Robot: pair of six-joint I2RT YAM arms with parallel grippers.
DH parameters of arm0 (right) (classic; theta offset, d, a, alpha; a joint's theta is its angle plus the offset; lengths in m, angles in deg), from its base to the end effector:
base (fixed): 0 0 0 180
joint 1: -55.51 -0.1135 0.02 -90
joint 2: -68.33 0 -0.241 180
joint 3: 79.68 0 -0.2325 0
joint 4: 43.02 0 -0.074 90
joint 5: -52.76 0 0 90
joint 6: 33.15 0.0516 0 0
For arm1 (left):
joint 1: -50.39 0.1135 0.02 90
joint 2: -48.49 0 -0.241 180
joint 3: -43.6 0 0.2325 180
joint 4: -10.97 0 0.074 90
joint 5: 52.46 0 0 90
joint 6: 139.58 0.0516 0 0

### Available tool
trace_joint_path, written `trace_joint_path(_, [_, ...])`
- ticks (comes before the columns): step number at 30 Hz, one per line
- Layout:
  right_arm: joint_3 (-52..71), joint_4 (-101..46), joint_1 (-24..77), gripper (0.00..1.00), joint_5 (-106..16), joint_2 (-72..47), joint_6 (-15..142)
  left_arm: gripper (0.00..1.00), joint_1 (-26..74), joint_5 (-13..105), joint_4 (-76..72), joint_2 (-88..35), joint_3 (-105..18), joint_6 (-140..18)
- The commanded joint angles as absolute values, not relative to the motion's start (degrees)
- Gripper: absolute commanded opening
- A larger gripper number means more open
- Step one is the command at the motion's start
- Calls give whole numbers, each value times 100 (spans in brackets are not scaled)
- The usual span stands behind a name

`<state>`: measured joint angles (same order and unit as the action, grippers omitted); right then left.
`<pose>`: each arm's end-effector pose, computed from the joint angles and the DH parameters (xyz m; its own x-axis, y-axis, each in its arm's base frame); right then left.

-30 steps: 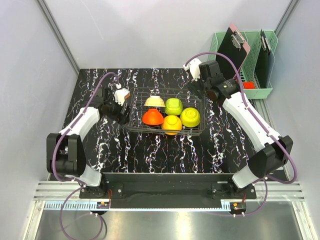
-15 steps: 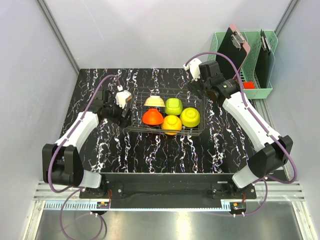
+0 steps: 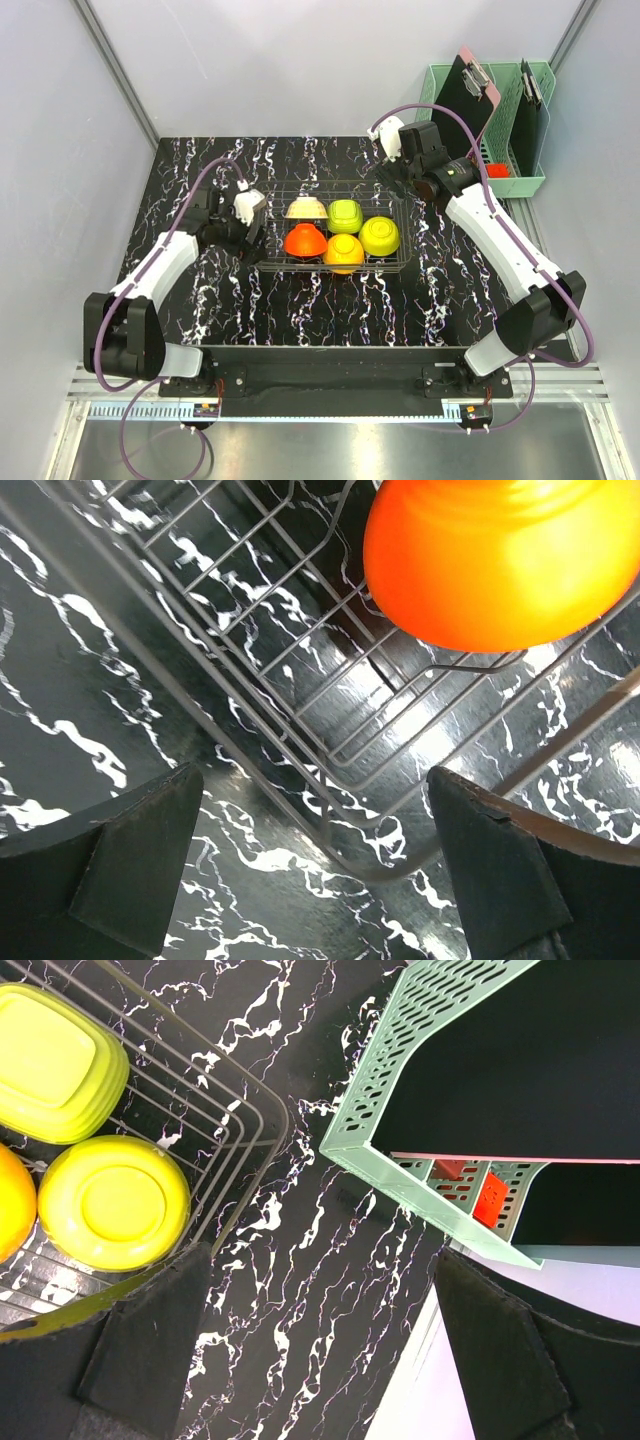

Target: Load the bowls into the dish rack

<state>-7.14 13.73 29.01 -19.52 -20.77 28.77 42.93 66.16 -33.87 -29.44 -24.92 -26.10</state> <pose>0.3054 0.1347 0.3512 -0.3908 -0.6958 -0.6026 -0.4482 0.7156 -0.5357 0.2632 -0.0594 0.2143 -0.5821 0.4290 -0.6908 0.6797 0.7230 -0.1238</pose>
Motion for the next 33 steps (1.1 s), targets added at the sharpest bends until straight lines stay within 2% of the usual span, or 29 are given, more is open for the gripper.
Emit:
trace_joint_path(1, [-718, 1236, 2941, 100, -2001, -1929, 2978, 99, 4231, 6681, -3703, -2771, -2382, -2541])
trace_joint_path(6, [-770, 1236, 2950, 100, -2010, -2017, 3004, 99, 4301, 6295, -3537, -2866, -2900, -2594])
trace_joint_path(13, [-841, 1236, 3046, 100, -2071, -2044, 3118, 99, 4503, 6478, -3843, -3307, -5182, -2910])
trace_joint_path(17, [-937, 1359, 3353, 100, -2893, -1807, 3583, 99, 4599, 6330, -4028, -3045, -5862, -3243])
trace_joint_path(20, [-1289, 1798, 3906, 100, -4332, -1535, 4075, 99, 4810, 6268, -4002, -2510, -5732, -3534])
trace_joint_path(23, [-1324, 1904, 4373, 100, -5040, -1131, 4304, 99, 5030, 5909, -3704, -1738, -5030, -3947])
trace_joint_path(27, [-931, 1826, 4654, 100, -5209, -516, 4349, 99, 5381, 5802, -3448, -795, -3941, -3912])
trace_joint_path(33, [-139, 1606, 4962, 100, -5236, 496, 4305, 99, 5751, 5652, -3413, -3, -3376, -4000])
